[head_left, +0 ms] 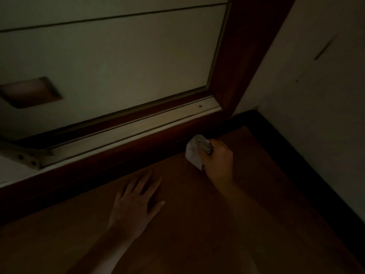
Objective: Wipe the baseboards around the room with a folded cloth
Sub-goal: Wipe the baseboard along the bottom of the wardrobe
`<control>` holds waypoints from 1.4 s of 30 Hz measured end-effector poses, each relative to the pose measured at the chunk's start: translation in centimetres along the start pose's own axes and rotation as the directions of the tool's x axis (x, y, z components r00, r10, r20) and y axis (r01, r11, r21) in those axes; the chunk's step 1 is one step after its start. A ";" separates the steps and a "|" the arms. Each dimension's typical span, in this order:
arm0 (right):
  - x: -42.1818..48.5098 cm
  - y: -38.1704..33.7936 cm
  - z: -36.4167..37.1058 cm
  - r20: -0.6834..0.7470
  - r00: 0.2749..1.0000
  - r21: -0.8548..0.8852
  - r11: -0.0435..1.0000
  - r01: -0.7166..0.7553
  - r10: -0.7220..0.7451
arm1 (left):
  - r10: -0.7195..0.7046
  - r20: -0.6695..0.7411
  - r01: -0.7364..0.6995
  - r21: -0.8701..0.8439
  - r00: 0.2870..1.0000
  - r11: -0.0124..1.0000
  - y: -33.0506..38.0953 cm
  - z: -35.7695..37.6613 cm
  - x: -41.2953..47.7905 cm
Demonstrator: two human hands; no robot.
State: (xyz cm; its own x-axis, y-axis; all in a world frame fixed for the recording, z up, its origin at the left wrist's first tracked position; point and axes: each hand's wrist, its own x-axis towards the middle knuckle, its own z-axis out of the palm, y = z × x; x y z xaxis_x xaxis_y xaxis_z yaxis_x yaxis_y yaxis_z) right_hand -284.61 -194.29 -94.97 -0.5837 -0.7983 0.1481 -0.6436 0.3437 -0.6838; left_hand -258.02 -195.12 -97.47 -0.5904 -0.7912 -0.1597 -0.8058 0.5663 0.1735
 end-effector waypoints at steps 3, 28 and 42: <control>1.7 2.0 -1.6 -0.041 0.995 -0.041 0.995 -0.093 0.091 | 0.019 -0.012 -0.019 0.000 1.000 1.000 0.3 0.5 1.0; -0.2 0.3 0.0 0.012 1.000 -0.011 1.000 0.028 -0.028 | -0.008 -0.008 0.008 -0.002 1.000 1.000 1.1 0.9 1.2; 1.2 1.9 -0.6 0.012 0.998 0.034 0.998 0.056 -0.057 | -0.020 -0.022 0.020 0.025 1.000 0.999 1.2 0.9 1.3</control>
State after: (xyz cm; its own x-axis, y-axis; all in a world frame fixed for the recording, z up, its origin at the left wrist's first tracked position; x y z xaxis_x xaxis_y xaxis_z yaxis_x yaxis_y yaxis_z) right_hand -286.87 -194.25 -95.66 -0.5401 -0.8226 0.1778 -0.6584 0.2814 -0.6981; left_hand -259.78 -195.22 -98.32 -0.5734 -0.8070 -0.1416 -0.8184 0.5558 0.1461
